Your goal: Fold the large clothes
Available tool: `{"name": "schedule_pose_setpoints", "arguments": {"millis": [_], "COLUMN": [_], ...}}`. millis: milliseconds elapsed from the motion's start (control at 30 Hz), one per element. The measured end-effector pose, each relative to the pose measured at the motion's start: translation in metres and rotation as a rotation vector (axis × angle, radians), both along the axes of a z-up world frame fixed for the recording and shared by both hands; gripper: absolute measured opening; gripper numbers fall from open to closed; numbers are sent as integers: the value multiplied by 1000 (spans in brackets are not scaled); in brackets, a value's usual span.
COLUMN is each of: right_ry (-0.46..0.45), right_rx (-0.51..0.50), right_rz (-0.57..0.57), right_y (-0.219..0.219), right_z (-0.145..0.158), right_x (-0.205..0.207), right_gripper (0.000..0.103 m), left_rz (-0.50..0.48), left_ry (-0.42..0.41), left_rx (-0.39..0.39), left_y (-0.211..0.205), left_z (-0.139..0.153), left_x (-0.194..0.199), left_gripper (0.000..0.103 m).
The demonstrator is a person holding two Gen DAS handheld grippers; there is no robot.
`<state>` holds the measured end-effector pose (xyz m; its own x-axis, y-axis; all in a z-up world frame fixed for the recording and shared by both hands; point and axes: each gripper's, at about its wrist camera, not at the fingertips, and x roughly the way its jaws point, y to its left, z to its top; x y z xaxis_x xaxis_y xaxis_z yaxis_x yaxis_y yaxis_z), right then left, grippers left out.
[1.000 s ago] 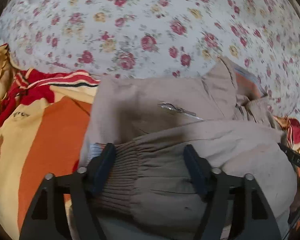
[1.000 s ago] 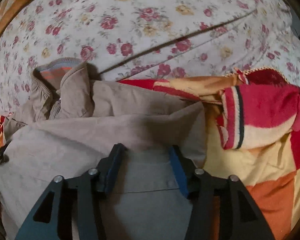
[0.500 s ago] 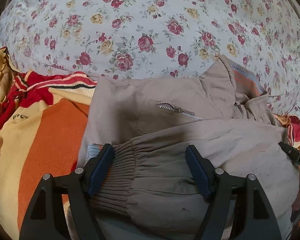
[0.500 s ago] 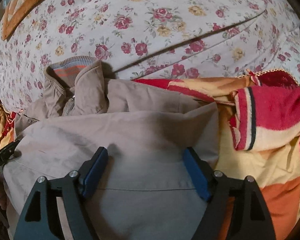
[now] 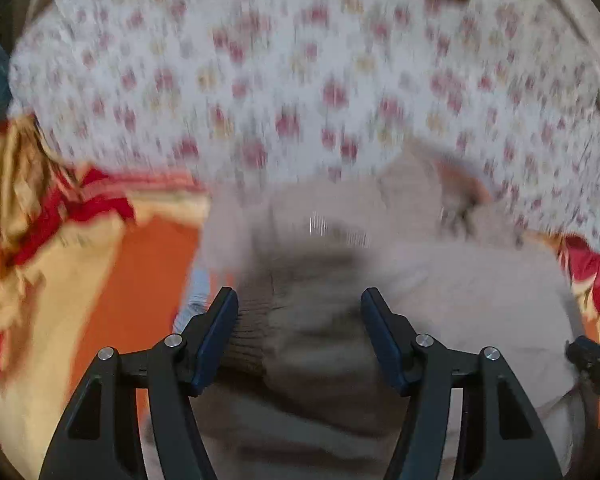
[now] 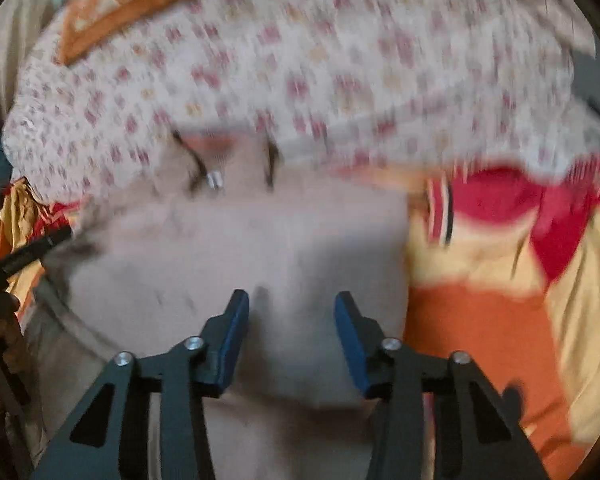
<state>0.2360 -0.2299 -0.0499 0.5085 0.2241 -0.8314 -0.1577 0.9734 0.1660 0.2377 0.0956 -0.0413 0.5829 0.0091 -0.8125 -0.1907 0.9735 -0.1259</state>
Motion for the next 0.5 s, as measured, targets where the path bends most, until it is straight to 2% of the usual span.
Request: {"name": "schedule_pose_setpoints", "arguments": {"millis": [33,133,233,300,367,500], "right_ry": [-11,-66,-78,-76,-78,-80], "right_rx": [-3,-48,-59,-82,-119,-124], "right_rz": [11,40,67,96,111,108], "right_y": [-1,5,11,18,26,28], "right_z": [-7,-8,-10,-12,-13,-15], "right_x": [-4,-10,-10,-10,-10,-10], "right_gripper": [43,46,59,72,76,77], "left_rz": [5,-10,-16,-17,-26,-39], "left_ry": [36,29,29,29,32,35], "left_rx": [-5,73,76,70,78,104], "left_y": [1,-7,-9,-9,-12,-17], "left_z": [-11,-14,-18,-20,-22,-25], "left_x": [2,0,-1,-1,-1,0], "left_gripper": [53,53,56,58,62,65]}}
